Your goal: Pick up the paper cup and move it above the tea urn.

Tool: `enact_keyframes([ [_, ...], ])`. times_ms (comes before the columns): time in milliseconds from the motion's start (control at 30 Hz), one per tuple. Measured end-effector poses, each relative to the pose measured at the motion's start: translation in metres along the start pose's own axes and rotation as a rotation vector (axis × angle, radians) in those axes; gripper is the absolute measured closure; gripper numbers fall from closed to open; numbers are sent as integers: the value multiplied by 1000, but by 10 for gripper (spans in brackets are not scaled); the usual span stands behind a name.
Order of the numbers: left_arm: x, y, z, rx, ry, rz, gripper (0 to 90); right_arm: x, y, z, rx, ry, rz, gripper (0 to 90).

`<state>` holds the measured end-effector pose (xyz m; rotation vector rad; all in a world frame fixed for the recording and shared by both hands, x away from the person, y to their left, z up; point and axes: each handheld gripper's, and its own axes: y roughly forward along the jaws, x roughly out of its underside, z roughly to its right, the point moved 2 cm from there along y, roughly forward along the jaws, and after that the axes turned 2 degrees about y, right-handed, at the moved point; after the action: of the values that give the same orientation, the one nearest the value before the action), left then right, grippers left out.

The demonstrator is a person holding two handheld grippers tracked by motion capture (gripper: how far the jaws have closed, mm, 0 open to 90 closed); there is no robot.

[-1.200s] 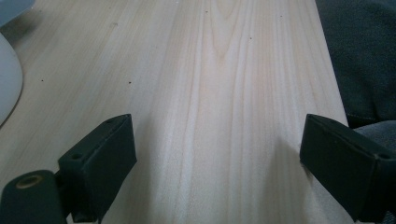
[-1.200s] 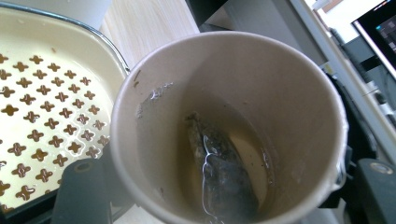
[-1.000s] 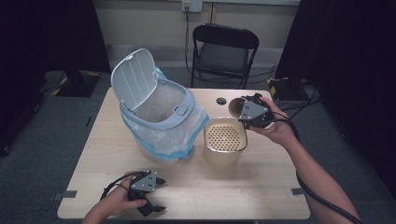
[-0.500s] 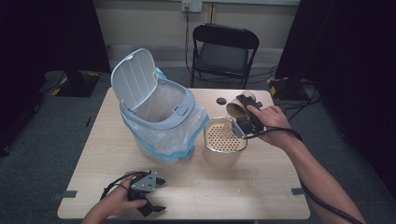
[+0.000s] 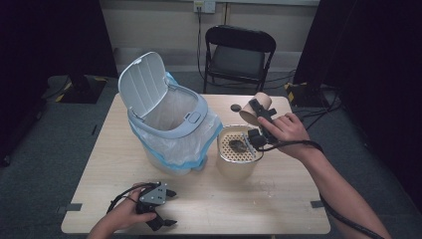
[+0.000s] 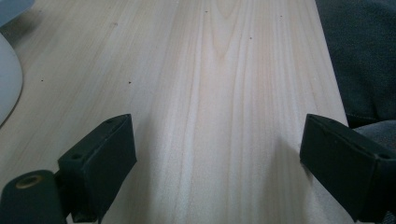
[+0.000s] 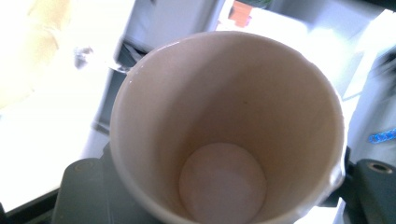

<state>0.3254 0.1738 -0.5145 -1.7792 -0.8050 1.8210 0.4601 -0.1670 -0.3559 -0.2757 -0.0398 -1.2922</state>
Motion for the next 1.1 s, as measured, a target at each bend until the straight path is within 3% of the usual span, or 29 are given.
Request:
enact_keyframes([
  [133,0,0,0,-1,-1,1,99,13,3,9,-176,326,26,294],
  [333,0,0,0,0,-1,5,99,28,9,11,-359,610,56,289],
  [400,0,0,0,0,-1,6,99,31,12,8,-412,657,47,288],
  [467,0,1,0,0,-2,11,99,33,14,7,-437,697,58,289],
  [867,0,1,0,7,4,6,94,51,25,9,-638,1075,111,286],
  [1100,-1,2,0,11,7,13,82,55,28,9,-660,1144,113,284],
])
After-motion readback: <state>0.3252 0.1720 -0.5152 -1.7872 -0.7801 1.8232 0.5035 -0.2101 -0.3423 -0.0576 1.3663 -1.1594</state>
